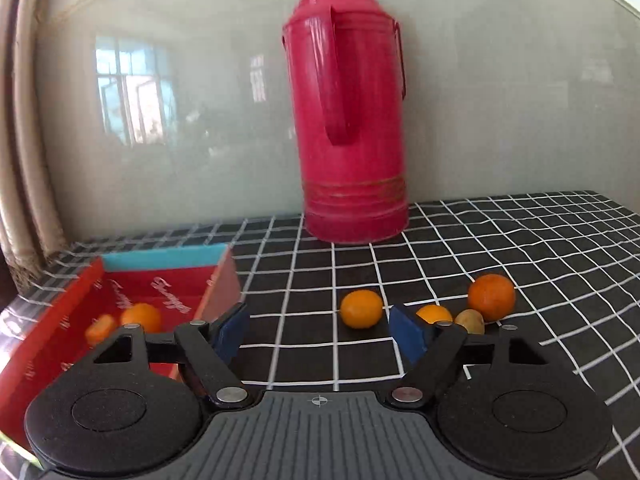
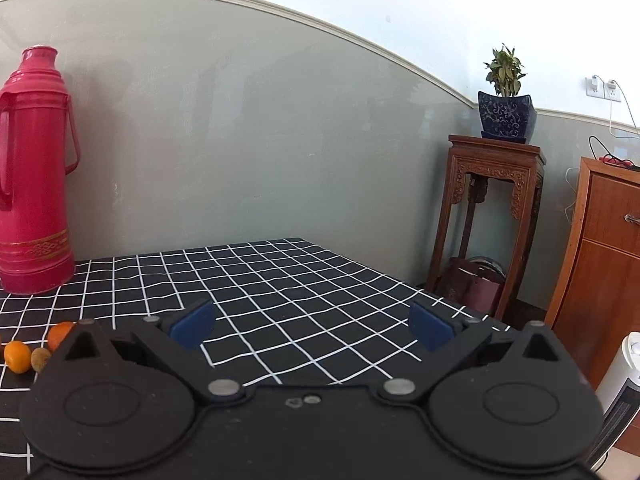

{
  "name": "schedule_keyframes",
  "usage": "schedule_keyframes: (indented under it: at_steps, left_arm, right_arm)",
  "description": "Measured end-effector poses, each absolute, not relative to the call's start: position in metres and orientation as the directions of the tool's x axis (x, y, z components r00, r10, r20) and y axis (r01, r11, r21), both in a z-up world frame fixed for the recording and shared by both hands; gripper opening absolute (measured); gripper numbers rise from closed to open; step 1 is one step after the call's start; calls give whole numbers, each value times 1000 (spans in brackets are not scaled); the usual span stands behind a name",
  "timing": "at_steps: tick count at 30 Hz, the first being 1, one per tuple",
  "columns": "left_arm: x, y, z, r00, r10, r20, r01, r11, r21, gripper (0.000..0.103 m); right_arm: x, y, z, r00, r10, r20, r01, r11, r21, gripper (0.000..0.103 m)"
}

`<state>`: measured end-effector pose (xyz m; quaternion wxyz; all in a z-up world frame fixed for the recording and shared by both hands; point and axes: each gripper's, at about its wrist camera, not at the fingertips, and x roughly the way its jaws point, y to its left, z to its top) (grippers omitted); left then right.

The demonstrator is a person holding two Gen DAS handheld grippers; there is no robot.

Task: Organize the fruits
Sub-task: 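Reach the left tool toward the oranges on the table, then close the left tool on an orange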

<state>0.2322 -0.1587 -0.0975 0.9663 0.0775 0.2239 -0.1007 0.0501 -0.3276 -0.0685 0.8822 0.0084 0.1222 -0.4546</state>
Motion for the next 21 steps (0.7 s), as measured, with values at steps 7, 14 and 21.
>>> schedule_keyframes:
  at_steps: [7,14,21]
  left_arm:
    - [270,-174,-111,859,-142,-492,212,973,89,76]
    - [296,-187,-127,801,-188,-569,264,963,53,60]
    - [301,-189,-134,792,-199,-578,260,965,25,37]
  right_arm:
    - [48,-337,-68,567,-790,-234,799,597,-77,97]
    - [48,-333,-65,599,-768,-228,778,625,-63,97]
    - [48,-334,-64,606,-762,-228,774,631,-51,97]
